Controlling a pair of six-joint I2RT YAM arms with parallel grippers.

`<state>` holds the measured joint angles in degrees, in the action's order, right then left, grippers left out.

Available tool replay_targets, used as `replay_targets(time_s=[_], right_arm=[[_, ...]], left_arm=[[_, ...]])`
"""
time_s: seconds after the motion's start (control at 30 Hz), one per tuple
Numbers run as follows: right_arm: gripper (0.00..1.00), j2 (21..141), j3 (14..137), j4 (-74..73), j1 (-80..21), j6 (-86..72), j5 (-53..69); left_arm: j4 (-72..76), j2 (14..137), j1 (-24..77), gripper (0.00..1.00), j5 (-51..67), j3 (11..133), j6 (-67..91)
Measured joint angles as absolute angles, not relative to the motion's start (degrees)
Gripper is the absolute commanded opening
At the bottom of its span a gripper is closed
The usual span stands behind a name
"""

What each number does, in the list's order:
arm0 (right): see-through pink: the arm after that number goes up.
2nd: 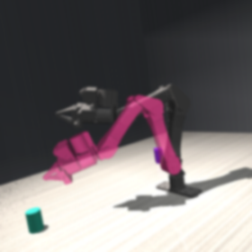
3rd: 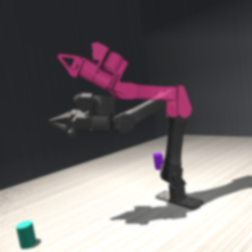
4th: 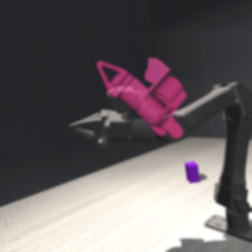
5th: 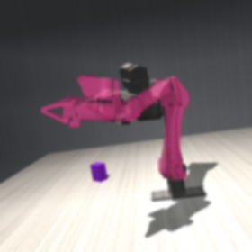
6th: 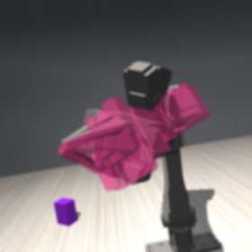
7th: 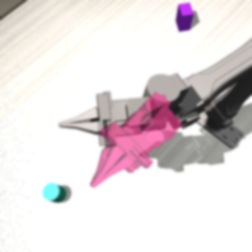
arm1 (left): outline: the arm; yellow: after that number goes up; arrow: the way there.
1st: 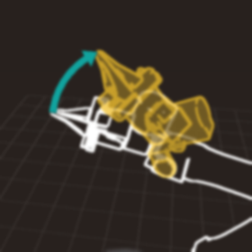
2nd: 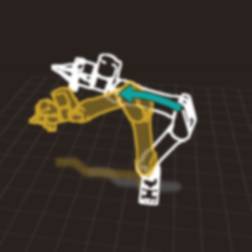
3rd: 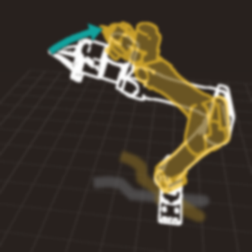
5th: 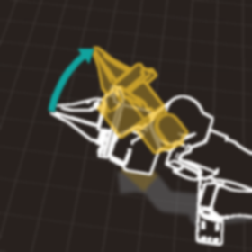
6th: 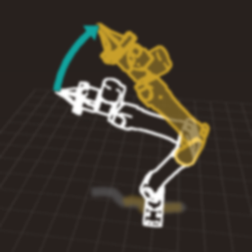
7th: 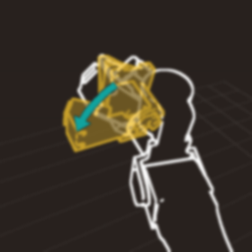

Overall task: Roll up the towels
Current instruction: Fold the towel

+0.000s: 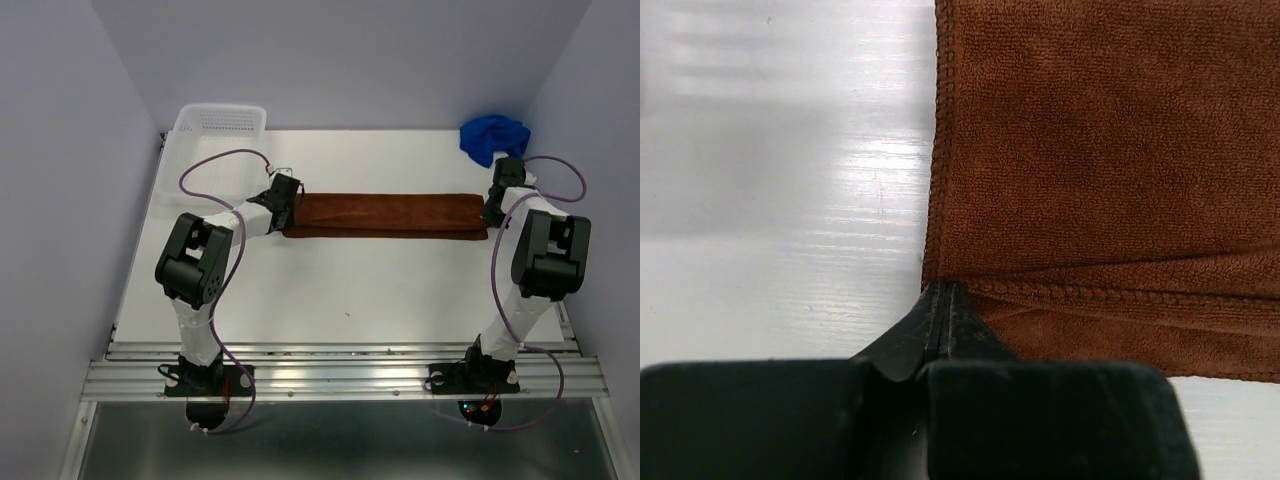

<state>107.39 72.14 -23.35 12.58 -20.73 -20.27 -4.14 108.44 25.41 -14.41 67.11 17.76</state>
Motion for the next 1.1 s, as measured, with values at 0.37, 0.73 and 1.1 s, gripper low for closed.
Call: replay_targets(time_s=[0.37,0.73,1.1], right_arm=[[0.43,107.3,70.4,-23.6,13.2,-23.0,-23.0],[1.00,96.9,67.3,-26.8,13.5,-26.7,-26.6],[1.00,87.7,67.3,-25.5,9.2,-17.4,-11.4]], left_arm=[[-6.6,108.2,25.3,0.63,-16.3,67.3,20.6],[-16.8,100.4,25.0,0.80,-16.4,65.7,24.6],[-23.3,96.2,25.0,0.99,-15.5,75.9,25.1]])
